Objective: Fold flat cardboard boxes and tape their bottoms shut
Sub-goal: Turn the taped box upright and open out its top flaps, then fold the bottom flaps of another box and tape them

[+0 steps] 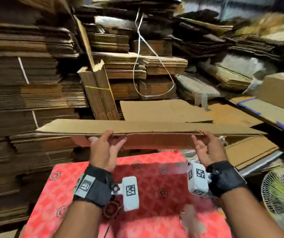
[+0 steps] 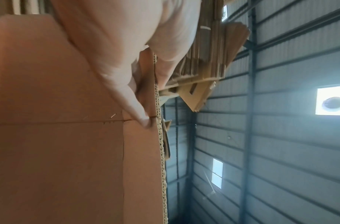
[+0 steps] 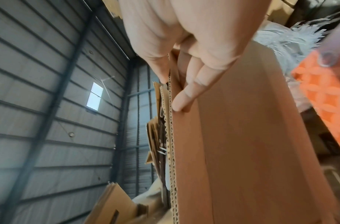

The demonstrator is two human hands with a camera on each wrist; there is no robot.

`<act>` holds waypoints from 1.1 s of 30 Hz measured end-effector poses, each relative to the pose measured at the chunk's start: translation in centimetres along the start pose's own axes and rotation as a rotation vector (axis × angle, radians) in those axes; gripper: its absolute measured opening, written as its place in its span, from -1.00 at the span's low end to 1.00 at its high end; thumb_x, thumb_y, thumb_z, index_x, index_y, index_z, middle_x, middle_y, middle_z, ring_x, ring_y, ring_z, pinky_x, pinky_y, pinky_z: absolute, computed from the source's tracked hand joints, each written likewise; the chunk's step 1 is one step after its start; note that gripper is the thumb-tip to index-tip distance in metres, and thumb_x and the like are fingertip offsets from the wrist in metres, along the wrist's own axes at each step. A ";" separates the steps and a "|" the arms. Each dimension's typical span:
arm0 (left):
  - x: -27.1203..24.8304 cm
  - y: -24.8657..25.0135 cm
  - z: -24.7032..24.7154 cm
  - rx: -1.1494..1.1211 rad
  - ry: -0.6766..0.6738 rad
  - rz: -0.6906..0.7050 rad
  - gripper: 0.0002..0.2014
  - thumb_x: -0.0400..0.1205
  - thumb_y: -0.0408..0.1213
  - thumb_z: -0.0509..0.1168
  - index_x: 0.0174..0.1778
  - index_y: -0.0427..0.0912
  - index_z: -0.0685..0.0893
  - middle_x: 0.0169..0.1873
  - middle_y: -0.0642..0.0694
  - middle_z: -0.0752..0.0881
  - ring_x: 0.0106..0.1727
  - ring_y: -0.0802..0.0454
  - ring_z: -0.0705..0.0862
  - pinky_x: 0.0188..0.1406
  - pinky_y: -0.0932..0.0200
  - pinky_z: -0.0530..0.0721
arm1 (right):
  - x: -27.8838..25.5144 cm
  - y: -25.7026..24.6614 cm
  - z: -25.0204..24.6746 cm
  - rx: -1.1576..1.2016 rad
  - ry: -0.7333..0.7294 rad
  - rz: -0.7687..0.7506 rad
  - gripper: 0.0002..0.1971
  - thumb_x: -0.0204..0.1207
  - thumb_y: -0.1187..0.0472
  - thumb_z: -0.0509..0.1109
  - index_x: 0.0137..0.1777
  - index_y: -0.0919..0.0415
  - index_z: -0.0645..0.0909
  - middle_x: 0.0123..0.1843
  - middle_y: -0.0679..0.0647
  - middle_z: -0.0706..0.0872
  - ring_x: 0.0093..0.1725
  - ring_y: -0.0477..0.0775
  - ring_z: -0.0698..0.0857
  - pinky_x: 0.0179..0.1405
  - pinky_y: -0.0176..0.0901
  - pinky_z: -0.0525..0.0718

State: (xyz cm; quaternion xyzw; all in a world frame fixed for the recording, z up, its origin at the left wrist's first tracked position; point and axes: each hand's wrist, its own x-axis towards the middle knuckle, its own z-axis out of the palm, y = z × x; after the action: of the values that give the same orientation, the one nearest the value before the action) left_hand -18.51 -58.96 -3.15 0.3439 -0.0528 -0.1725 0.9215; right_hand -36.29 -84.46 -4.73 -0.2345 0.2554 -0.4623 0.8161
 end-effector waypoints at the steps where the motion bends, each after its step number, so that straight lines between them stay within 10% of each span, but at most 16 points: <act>1: -0.2 -0.7 1.8 -0.008 -0.029 0.010 -0.64 0.71 -0.59 0.21 0.23 -0.07 0.33 0.07 -0.33 0.70 -0.15 -0.05 0.85 -0.24 -0.21 0.84 | 1.4 -1.2 -0.4 0.023 -0.004 -0.016 -0.60 0.66 0.39 0.41 0.35 0.10 0.35 -0.05 0.11 0.54 -0.03 0.08 0.70 -0.36 -0.14 0.82; 10: 5.3 -11.3 18.1 -0.004 -0.110 0.002 -0.74 0.71 -0.52 0.31 0.15 -0.15 0.40 0.41 -0.43 0.58 0.33 -0.29 0.71 -0.12 -0.23 0.84 | 17.8 -11.6 0.0 0.104 -0.056 -0.147 -0.54 0.71 0.33 0.38 0.53 0.09 0.34 0.22 0.16 0.63 0.00 0.10 0.75 -0.32 -0.15 0.81; 21: 12.4 -21.9 32.9 -0.018 -0.122 0.085 -0.75 0.74 -0.45 0.31 0.15 -0.10 0.37 0.38 -0.42 0.59 0.32 -0.30 0.73 0.07 -0.28 0.82 | 36.2 -21.6 2.7 0.134 -0.151 -0.095 -0.50 0.74 0.27 0.34 0.65 0.24 0.38 0.04 0.13 0.69 0.00 0.08 0.77 -0.27 -0.15 0.81; 25: 16.3 -25.6 33.1 -0.020 -0.113 0.101 -0.55 0.74 -0.46 0.30 0.49 -0.07 0.33 0.38 -0.34 0.59 0.32 -0.32 0.74 0.12 -0.38 0.79 | 40.8 -20.9 1.7 0.094 -0.148 -0.042 -0.66 0.75 0.19 0.36 0.46 0.22 0.47 0.10 0.14 0.66 0.06 0.11 0.76 -0.28 -0.15 0.81; 29: 21.8 -29.9 28.2 0.064 0.193 0.103 -0.47 0.77 -0.47 0.27 0.61 -0.05 0.30 0.48 -0.33 0.51 0.41 -0.30 0.61 -0.17 -0.20 0.85 | 44.2 -16.0 -0.4 -0.270 -0.137 0.108 -0.59 0.77 0.10 0.34 0.51 0.27 0.40 0.28 0.31 0.70 0.06 0.17 0.86 -0.36 -0.25 0.78; 33: 24.5 -34.6 21.2 0.144 0.454 -0.031 -0.51 0.78 -0.55 0.18 0.62 -0.20 0.29 0.54 -0.35 0.45 0.46 -0.43 0.54 -0.31 -0.16 0.85 | 47.9 -10.1 -3.8 -0.562 -0.111 0.287 -0.80 0.81 0.22 0.24 0.09 0.41 0.49 -0.06 0.28 0.81 -0.23 0.05 0.88 -0.30 -0.19 0.78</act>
State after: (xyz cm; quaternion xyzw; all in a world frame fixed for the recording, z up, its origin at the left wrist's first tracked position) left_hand -9.93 -105.04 -10.16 0.4395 0.1489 -0.1007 0.8801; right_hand -23.94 -131.52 -10.92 -0.4371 0.3588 -0.2402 0.7890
